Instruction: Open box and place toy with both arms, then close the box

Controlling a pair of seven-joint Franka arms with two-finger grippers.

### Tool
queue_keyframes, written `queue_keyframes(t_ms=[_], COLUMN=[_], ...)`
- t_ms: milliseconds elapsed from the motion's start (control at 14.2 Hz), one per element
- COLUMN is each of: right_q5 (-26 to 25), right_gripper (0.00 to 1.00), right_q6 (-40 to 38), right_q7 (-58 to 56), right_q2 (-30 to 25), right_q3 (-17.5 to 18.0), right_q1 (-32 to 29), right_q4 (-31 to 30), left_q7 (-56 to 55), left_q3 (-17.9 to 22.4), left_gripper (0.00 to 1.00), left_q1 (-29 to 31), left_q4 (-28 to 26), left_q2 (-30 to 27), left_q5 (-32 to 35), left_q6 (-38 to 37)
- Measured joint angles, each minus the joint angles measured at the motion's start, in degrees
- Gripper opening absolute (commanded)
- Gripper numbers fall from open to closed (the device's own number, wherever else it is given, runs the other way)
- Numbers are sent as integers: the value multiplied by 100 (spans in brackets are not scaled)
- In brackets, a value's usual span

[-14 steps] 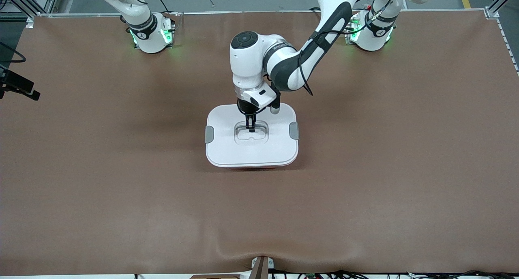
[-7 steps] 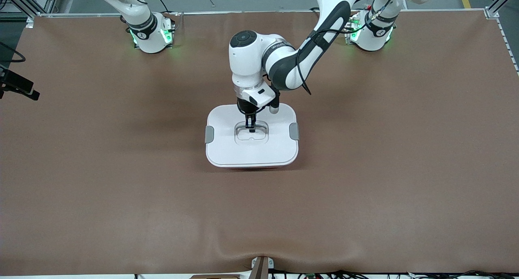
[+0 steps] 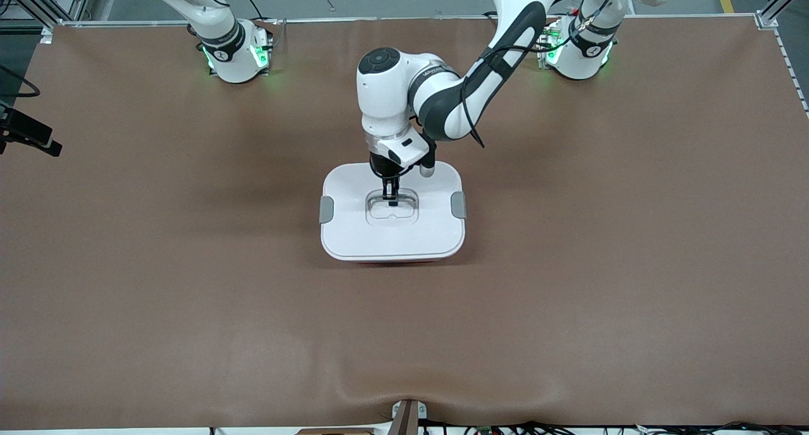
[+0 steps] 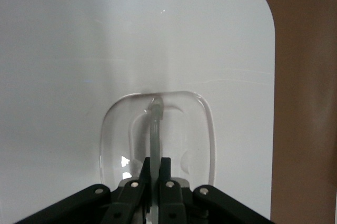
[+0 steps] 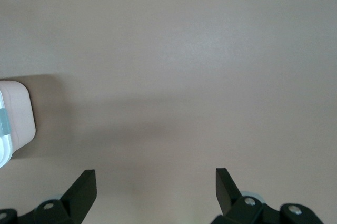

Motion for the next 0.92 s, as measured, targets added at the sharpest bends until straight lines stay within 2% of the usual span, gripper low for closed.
queue_keyframes(t_ms=[71,141,212,353,705,917], right_q5=[0,0,0,0,0,0], right_gripper=[100,100,100,100,100,100], right_q6=[0,0,0,0,1,1], right_q7=[0,0,0,0,0,0], right_q2=[0,0,0,0,0,0], right_q3=[0,0,0,0,1,2], right_q1=[0,0,0,0,0,0], right_q4=[0,0,0,0,0,0], left_q7=[0,0,0,0,0,-3], left_q3=[0,0,-1,-1,-6,-5], left_gripper=[17,46,79,100,100,100], left_q1=[-1,-1,-2,-4,-7,12], left_q4=[0,-8,-20,-46,23,57], left_q2=[0,1,1,3,-38,-301], left_q5=[1,2,2,2,1,-29], left_q6=[0,-5,-5,-5,-1,-28])
